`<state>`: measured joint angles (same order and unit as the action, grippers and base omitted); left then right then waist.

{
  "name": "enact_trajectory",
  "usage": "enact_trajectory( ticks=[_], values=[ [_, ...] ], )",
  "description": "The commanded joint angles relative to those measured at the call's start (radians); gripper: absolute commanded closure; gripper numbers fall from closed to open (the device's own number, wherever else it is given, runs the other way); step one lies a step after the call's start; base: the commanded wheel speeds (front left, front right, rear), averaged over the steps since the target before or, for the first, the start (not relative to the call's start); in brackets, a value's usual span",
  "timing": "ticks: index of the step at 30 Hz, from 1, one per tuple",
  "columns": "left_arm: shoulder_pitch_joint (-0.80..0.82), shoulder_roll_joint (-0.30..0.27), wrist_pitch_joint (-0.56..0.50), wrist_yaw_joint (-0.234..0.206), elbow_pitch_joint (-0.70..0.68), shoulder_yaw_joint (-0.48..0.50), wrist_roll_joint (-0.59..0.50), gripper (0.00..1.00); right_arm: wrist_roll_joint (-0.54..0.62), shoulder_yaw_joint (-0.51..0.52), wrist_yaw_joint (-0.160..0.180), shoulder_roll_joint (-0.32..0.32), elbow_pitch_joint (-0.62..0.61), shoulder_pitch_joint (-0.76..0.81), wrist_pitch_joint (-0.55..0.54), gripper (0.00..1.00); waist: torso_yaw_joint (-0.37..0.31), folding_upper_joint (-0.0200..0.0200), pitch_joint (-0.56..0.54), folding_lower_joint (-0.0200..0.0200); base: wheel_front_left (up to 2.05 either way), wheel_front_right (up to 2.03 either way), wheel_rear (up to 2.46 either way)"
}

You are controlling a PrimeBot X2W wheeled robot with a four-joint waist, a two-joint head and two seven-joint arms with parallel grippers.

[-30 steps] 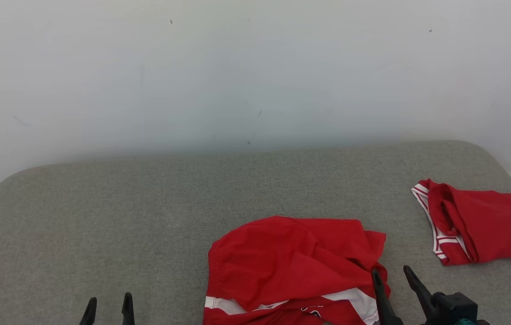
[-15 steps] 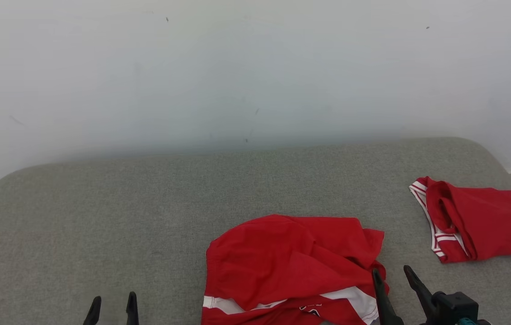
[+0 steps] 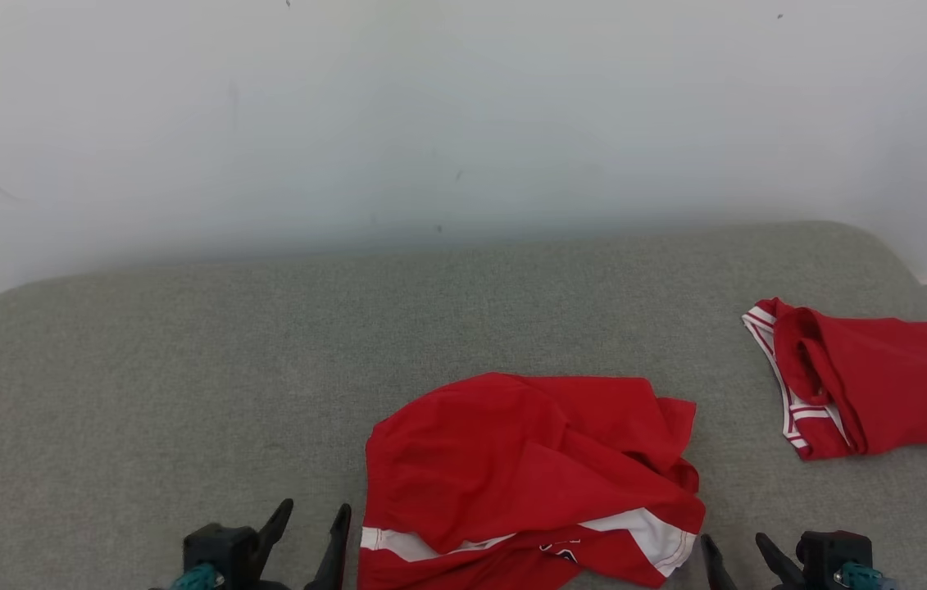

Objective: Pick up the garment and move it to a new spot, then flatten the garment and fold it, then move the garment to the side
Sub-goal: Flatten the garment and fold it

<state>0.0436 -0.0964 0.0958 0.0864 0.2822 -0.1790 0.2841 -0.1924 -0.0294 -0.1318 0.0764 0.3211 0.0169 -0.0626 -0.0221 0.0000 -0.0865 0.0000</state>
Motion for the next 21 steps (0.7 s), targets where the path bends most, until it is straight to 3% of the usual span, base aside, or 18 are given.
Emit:
enact_trajectory(
  ticks=[1,6,21],
  values=[
    [0.026,-0.006,-0.02,0.009,0.022,-0.014,-0.002,0.0,-0.008,0.007,0.003,0.002,0.01,-0.003,-0.023,0.0,-0.008,0.0,0.017,0.0,0.0,0.0,0.0],
    [0.104,-0.021,-0.053,0.035,0.153,-0.095,-0.009,0.0,-0.026,0.004,0.003,-0.003,0.06,-0.027,-0.077,0.0,-0.023,0.0,0.06,0.0,0.0,0.0,0.0],
    [0.202,-0.023,-0.015,0.042,0.352,-0.181,0.057,0.0,-0.079,-0.104,0.003,-0.017,0.193,-0.126,-0.036,0.0,-0.026,0.0,0.097,0.0,0.0,0.0,0.0]
  ],
)
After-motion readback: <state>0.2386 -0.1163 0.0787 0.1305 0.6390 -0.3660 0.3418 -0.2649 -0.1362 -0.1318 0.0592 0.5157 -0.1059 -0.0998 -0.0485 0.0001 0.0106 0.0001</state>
